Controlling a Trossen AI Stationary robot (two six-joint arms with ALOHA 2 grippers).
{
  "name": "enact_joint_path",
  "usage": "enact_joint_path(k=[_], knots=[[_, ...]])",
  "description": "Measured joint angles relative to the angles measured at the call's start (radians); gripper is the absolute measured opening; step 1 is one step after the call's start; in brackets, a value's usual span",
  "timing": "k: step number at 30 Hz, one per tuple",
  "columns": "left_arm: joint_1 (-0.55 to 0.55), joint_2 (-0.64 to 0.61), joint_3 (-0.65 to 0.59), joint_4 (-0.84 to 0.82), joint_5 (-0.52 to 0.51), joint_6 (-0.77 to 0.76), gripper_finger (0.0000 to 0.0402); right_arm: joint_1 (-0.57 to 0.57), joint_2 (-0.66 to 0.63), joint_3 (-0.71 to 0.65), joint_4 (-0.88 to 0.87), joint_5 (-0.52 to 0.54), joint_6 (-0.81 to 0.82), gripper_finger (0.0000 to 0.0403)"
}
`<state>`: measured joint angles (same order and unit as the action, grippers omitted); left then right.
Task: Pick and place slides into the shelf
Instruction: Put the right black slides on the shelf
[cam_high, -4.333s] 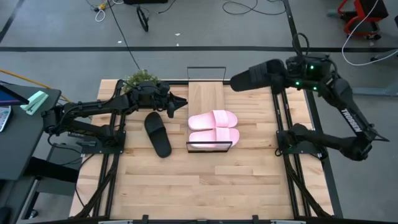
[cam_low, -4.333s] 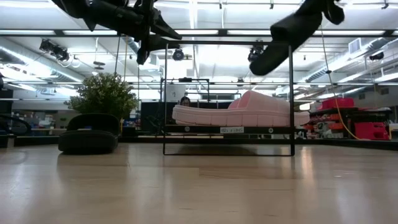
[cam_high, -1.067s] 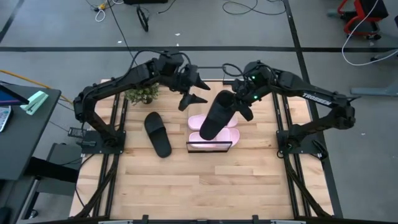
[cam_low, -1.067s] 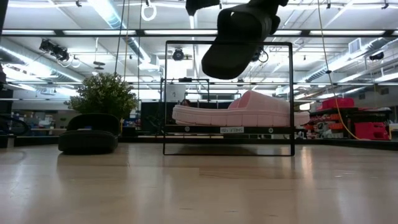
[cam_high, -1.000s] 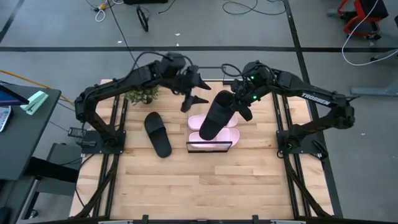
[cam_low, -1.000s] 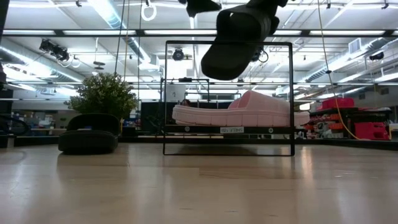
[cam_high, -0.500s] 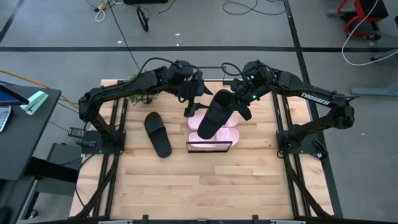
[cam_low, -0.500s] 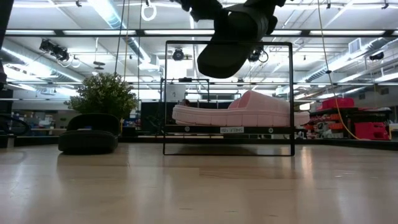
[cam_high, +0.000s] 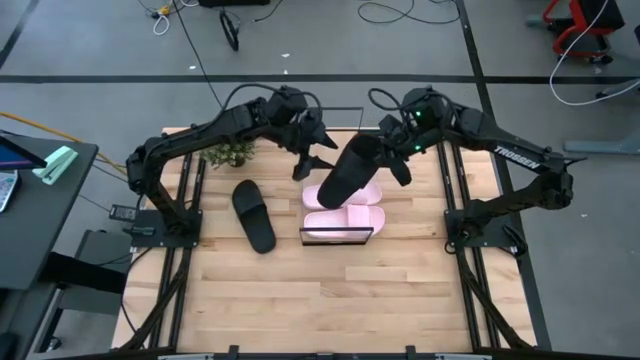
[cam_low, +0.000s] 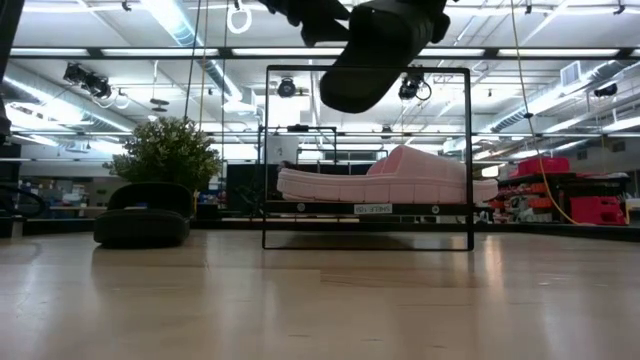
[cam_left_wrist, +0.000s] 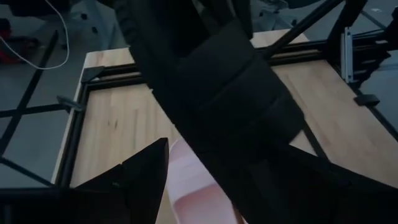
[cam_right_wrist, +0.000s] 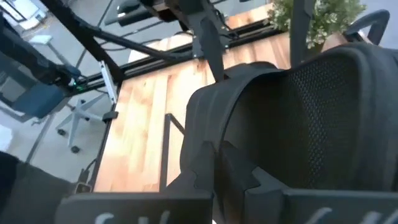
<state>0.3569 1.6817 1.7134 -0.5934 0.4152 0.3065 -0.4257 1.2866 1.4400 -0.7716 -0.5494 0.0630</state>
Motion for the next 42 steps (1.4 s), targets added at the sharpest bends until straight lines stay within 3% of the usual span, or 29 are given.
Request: enact_joint_path(k=[34, 42], knots=[[0.023, 0.000, 0.000, 0.020, 0.062, -0.072, 0.0272, -0.004, 0.003, 0.006, -0.014, -0.002, -0.030, 0.0009], [0.062, 0.000, 0.000, 0.152, 0.124, -0.219, 0.0270, 0.018, 0.017, 0.006, -0.020, -0.001, -0.029, 0.0009]])
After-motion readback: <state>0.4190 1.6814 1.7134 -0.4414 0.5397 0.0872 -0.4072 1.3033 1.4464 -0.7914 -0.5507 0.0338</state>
